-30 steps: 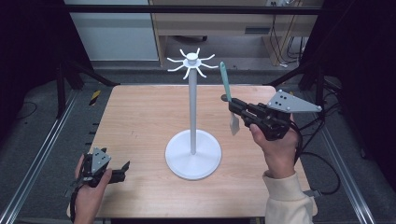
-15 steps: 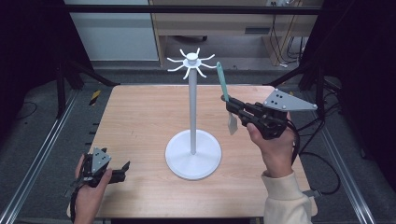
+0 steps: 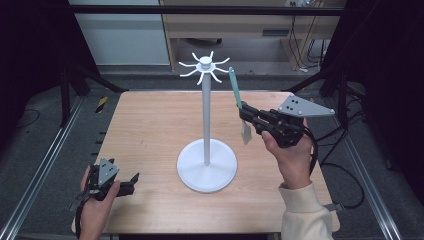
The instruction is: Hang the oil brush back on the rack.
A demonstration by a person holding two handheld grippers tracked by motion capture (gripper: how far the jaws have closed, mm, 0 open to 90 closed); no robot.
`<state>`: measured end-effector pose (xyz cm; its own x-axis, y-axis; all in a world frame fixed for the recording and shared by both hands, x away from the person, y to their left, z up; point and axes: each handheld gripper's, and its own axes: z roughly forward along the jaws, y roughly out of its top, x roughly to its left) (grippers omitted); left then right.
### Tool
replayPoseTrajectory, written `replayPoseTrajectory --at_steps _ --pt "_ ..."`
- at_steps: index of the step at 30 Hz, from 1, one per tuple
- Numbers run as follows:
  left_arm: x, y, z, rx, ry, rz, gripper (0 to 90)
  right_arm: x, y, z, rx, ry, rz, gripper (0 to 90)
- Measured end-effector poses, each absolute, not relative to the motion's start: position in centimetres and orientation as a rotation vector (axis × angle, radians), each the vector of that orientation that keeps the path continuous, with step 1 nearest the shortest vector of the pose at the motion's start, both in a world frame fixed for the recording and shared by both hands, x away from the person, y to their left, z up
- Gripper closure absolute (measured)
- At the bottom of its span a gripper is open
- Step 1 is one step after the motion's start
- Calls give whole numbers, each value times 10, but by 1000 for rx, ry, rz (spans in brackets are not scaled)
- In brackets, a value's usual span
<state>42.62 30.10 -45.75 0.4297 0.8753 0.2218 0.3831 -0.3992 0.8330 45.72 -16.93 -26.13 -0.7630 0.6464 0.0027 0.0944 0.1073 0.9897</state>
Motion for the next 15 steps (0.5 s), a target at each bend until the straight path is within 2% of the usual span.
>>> replayPoseTrajectory --at_steps 15 --pt "426 301 -457 1968 1060 876 35 461 -161 -264 715 1972 1697 822"
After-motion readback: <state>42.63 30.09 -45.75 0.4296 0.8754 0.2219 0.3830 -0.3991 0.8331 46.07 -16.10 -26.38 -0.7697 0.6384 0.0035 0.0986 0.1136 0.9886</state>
